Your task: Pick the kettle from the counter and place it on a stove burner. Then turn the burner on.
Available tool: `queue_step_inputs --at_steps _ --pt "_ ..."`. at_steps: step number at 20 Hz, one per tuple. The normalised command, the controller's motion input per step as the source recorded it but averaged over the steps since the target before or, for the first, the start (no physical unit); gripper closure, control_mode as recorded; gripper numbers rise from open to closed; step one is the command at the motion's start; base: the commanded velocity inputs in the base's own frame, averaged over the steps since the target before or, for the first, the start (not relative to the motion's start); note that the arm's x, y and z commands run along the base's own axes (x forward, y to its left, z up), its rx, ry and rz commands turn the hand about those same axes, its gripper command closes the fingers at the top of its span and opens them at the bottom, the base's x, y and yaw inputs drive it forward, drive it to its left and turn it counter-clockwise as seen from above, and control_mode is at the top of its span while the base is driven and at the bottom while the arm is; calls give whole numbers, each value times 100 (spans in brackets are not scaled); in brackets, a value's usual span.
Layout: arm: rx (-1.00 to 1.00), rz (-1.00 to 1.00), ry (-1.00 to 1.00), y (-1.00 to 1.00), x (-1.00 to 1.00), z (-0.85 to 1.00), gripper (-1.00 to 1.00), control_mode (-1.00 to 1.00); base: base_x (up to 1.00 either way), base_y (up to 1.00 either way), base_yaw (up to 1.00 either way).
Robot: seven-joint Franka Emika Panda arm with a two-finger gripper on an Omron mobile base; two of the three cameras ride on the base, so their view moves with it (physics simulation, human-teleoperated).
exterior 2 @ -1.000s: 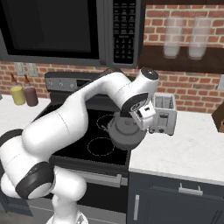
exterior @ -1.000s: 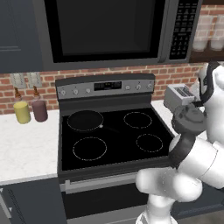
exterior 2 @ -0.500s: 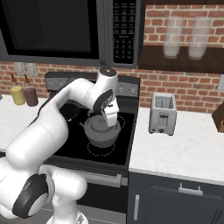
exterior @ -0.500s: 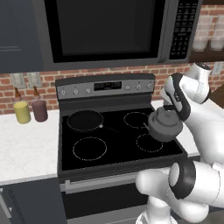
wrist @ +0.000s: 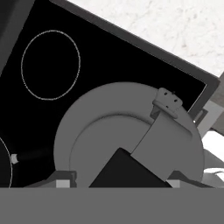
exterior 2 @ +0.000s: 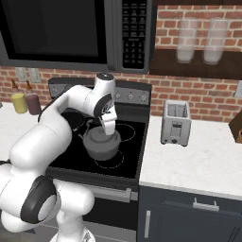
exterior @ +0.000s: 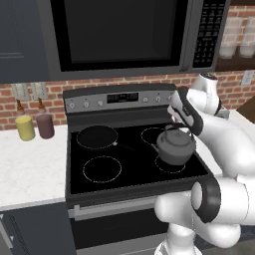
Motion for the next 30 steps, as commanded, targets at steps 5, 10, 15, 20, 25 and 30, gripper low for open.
queue_step_inputs --at_steps 5,10,15,20,25,30 --pt "0 0 0 0 0 -50 100 -100 0 0 0" --pt "0 0 0 0 0 -33 100 -100 0 0 0" --pt "0 0 -7 -1 0 -4 100 -100 0 0 0" --pt "3 0 -13 -20 24 7 100 -100 0 0 0" --pt "0 0 -1 -2 19 0 100 -100 0 0 0" --pt "-1 0 1 0 16 -10 100 -100 0 0 0"
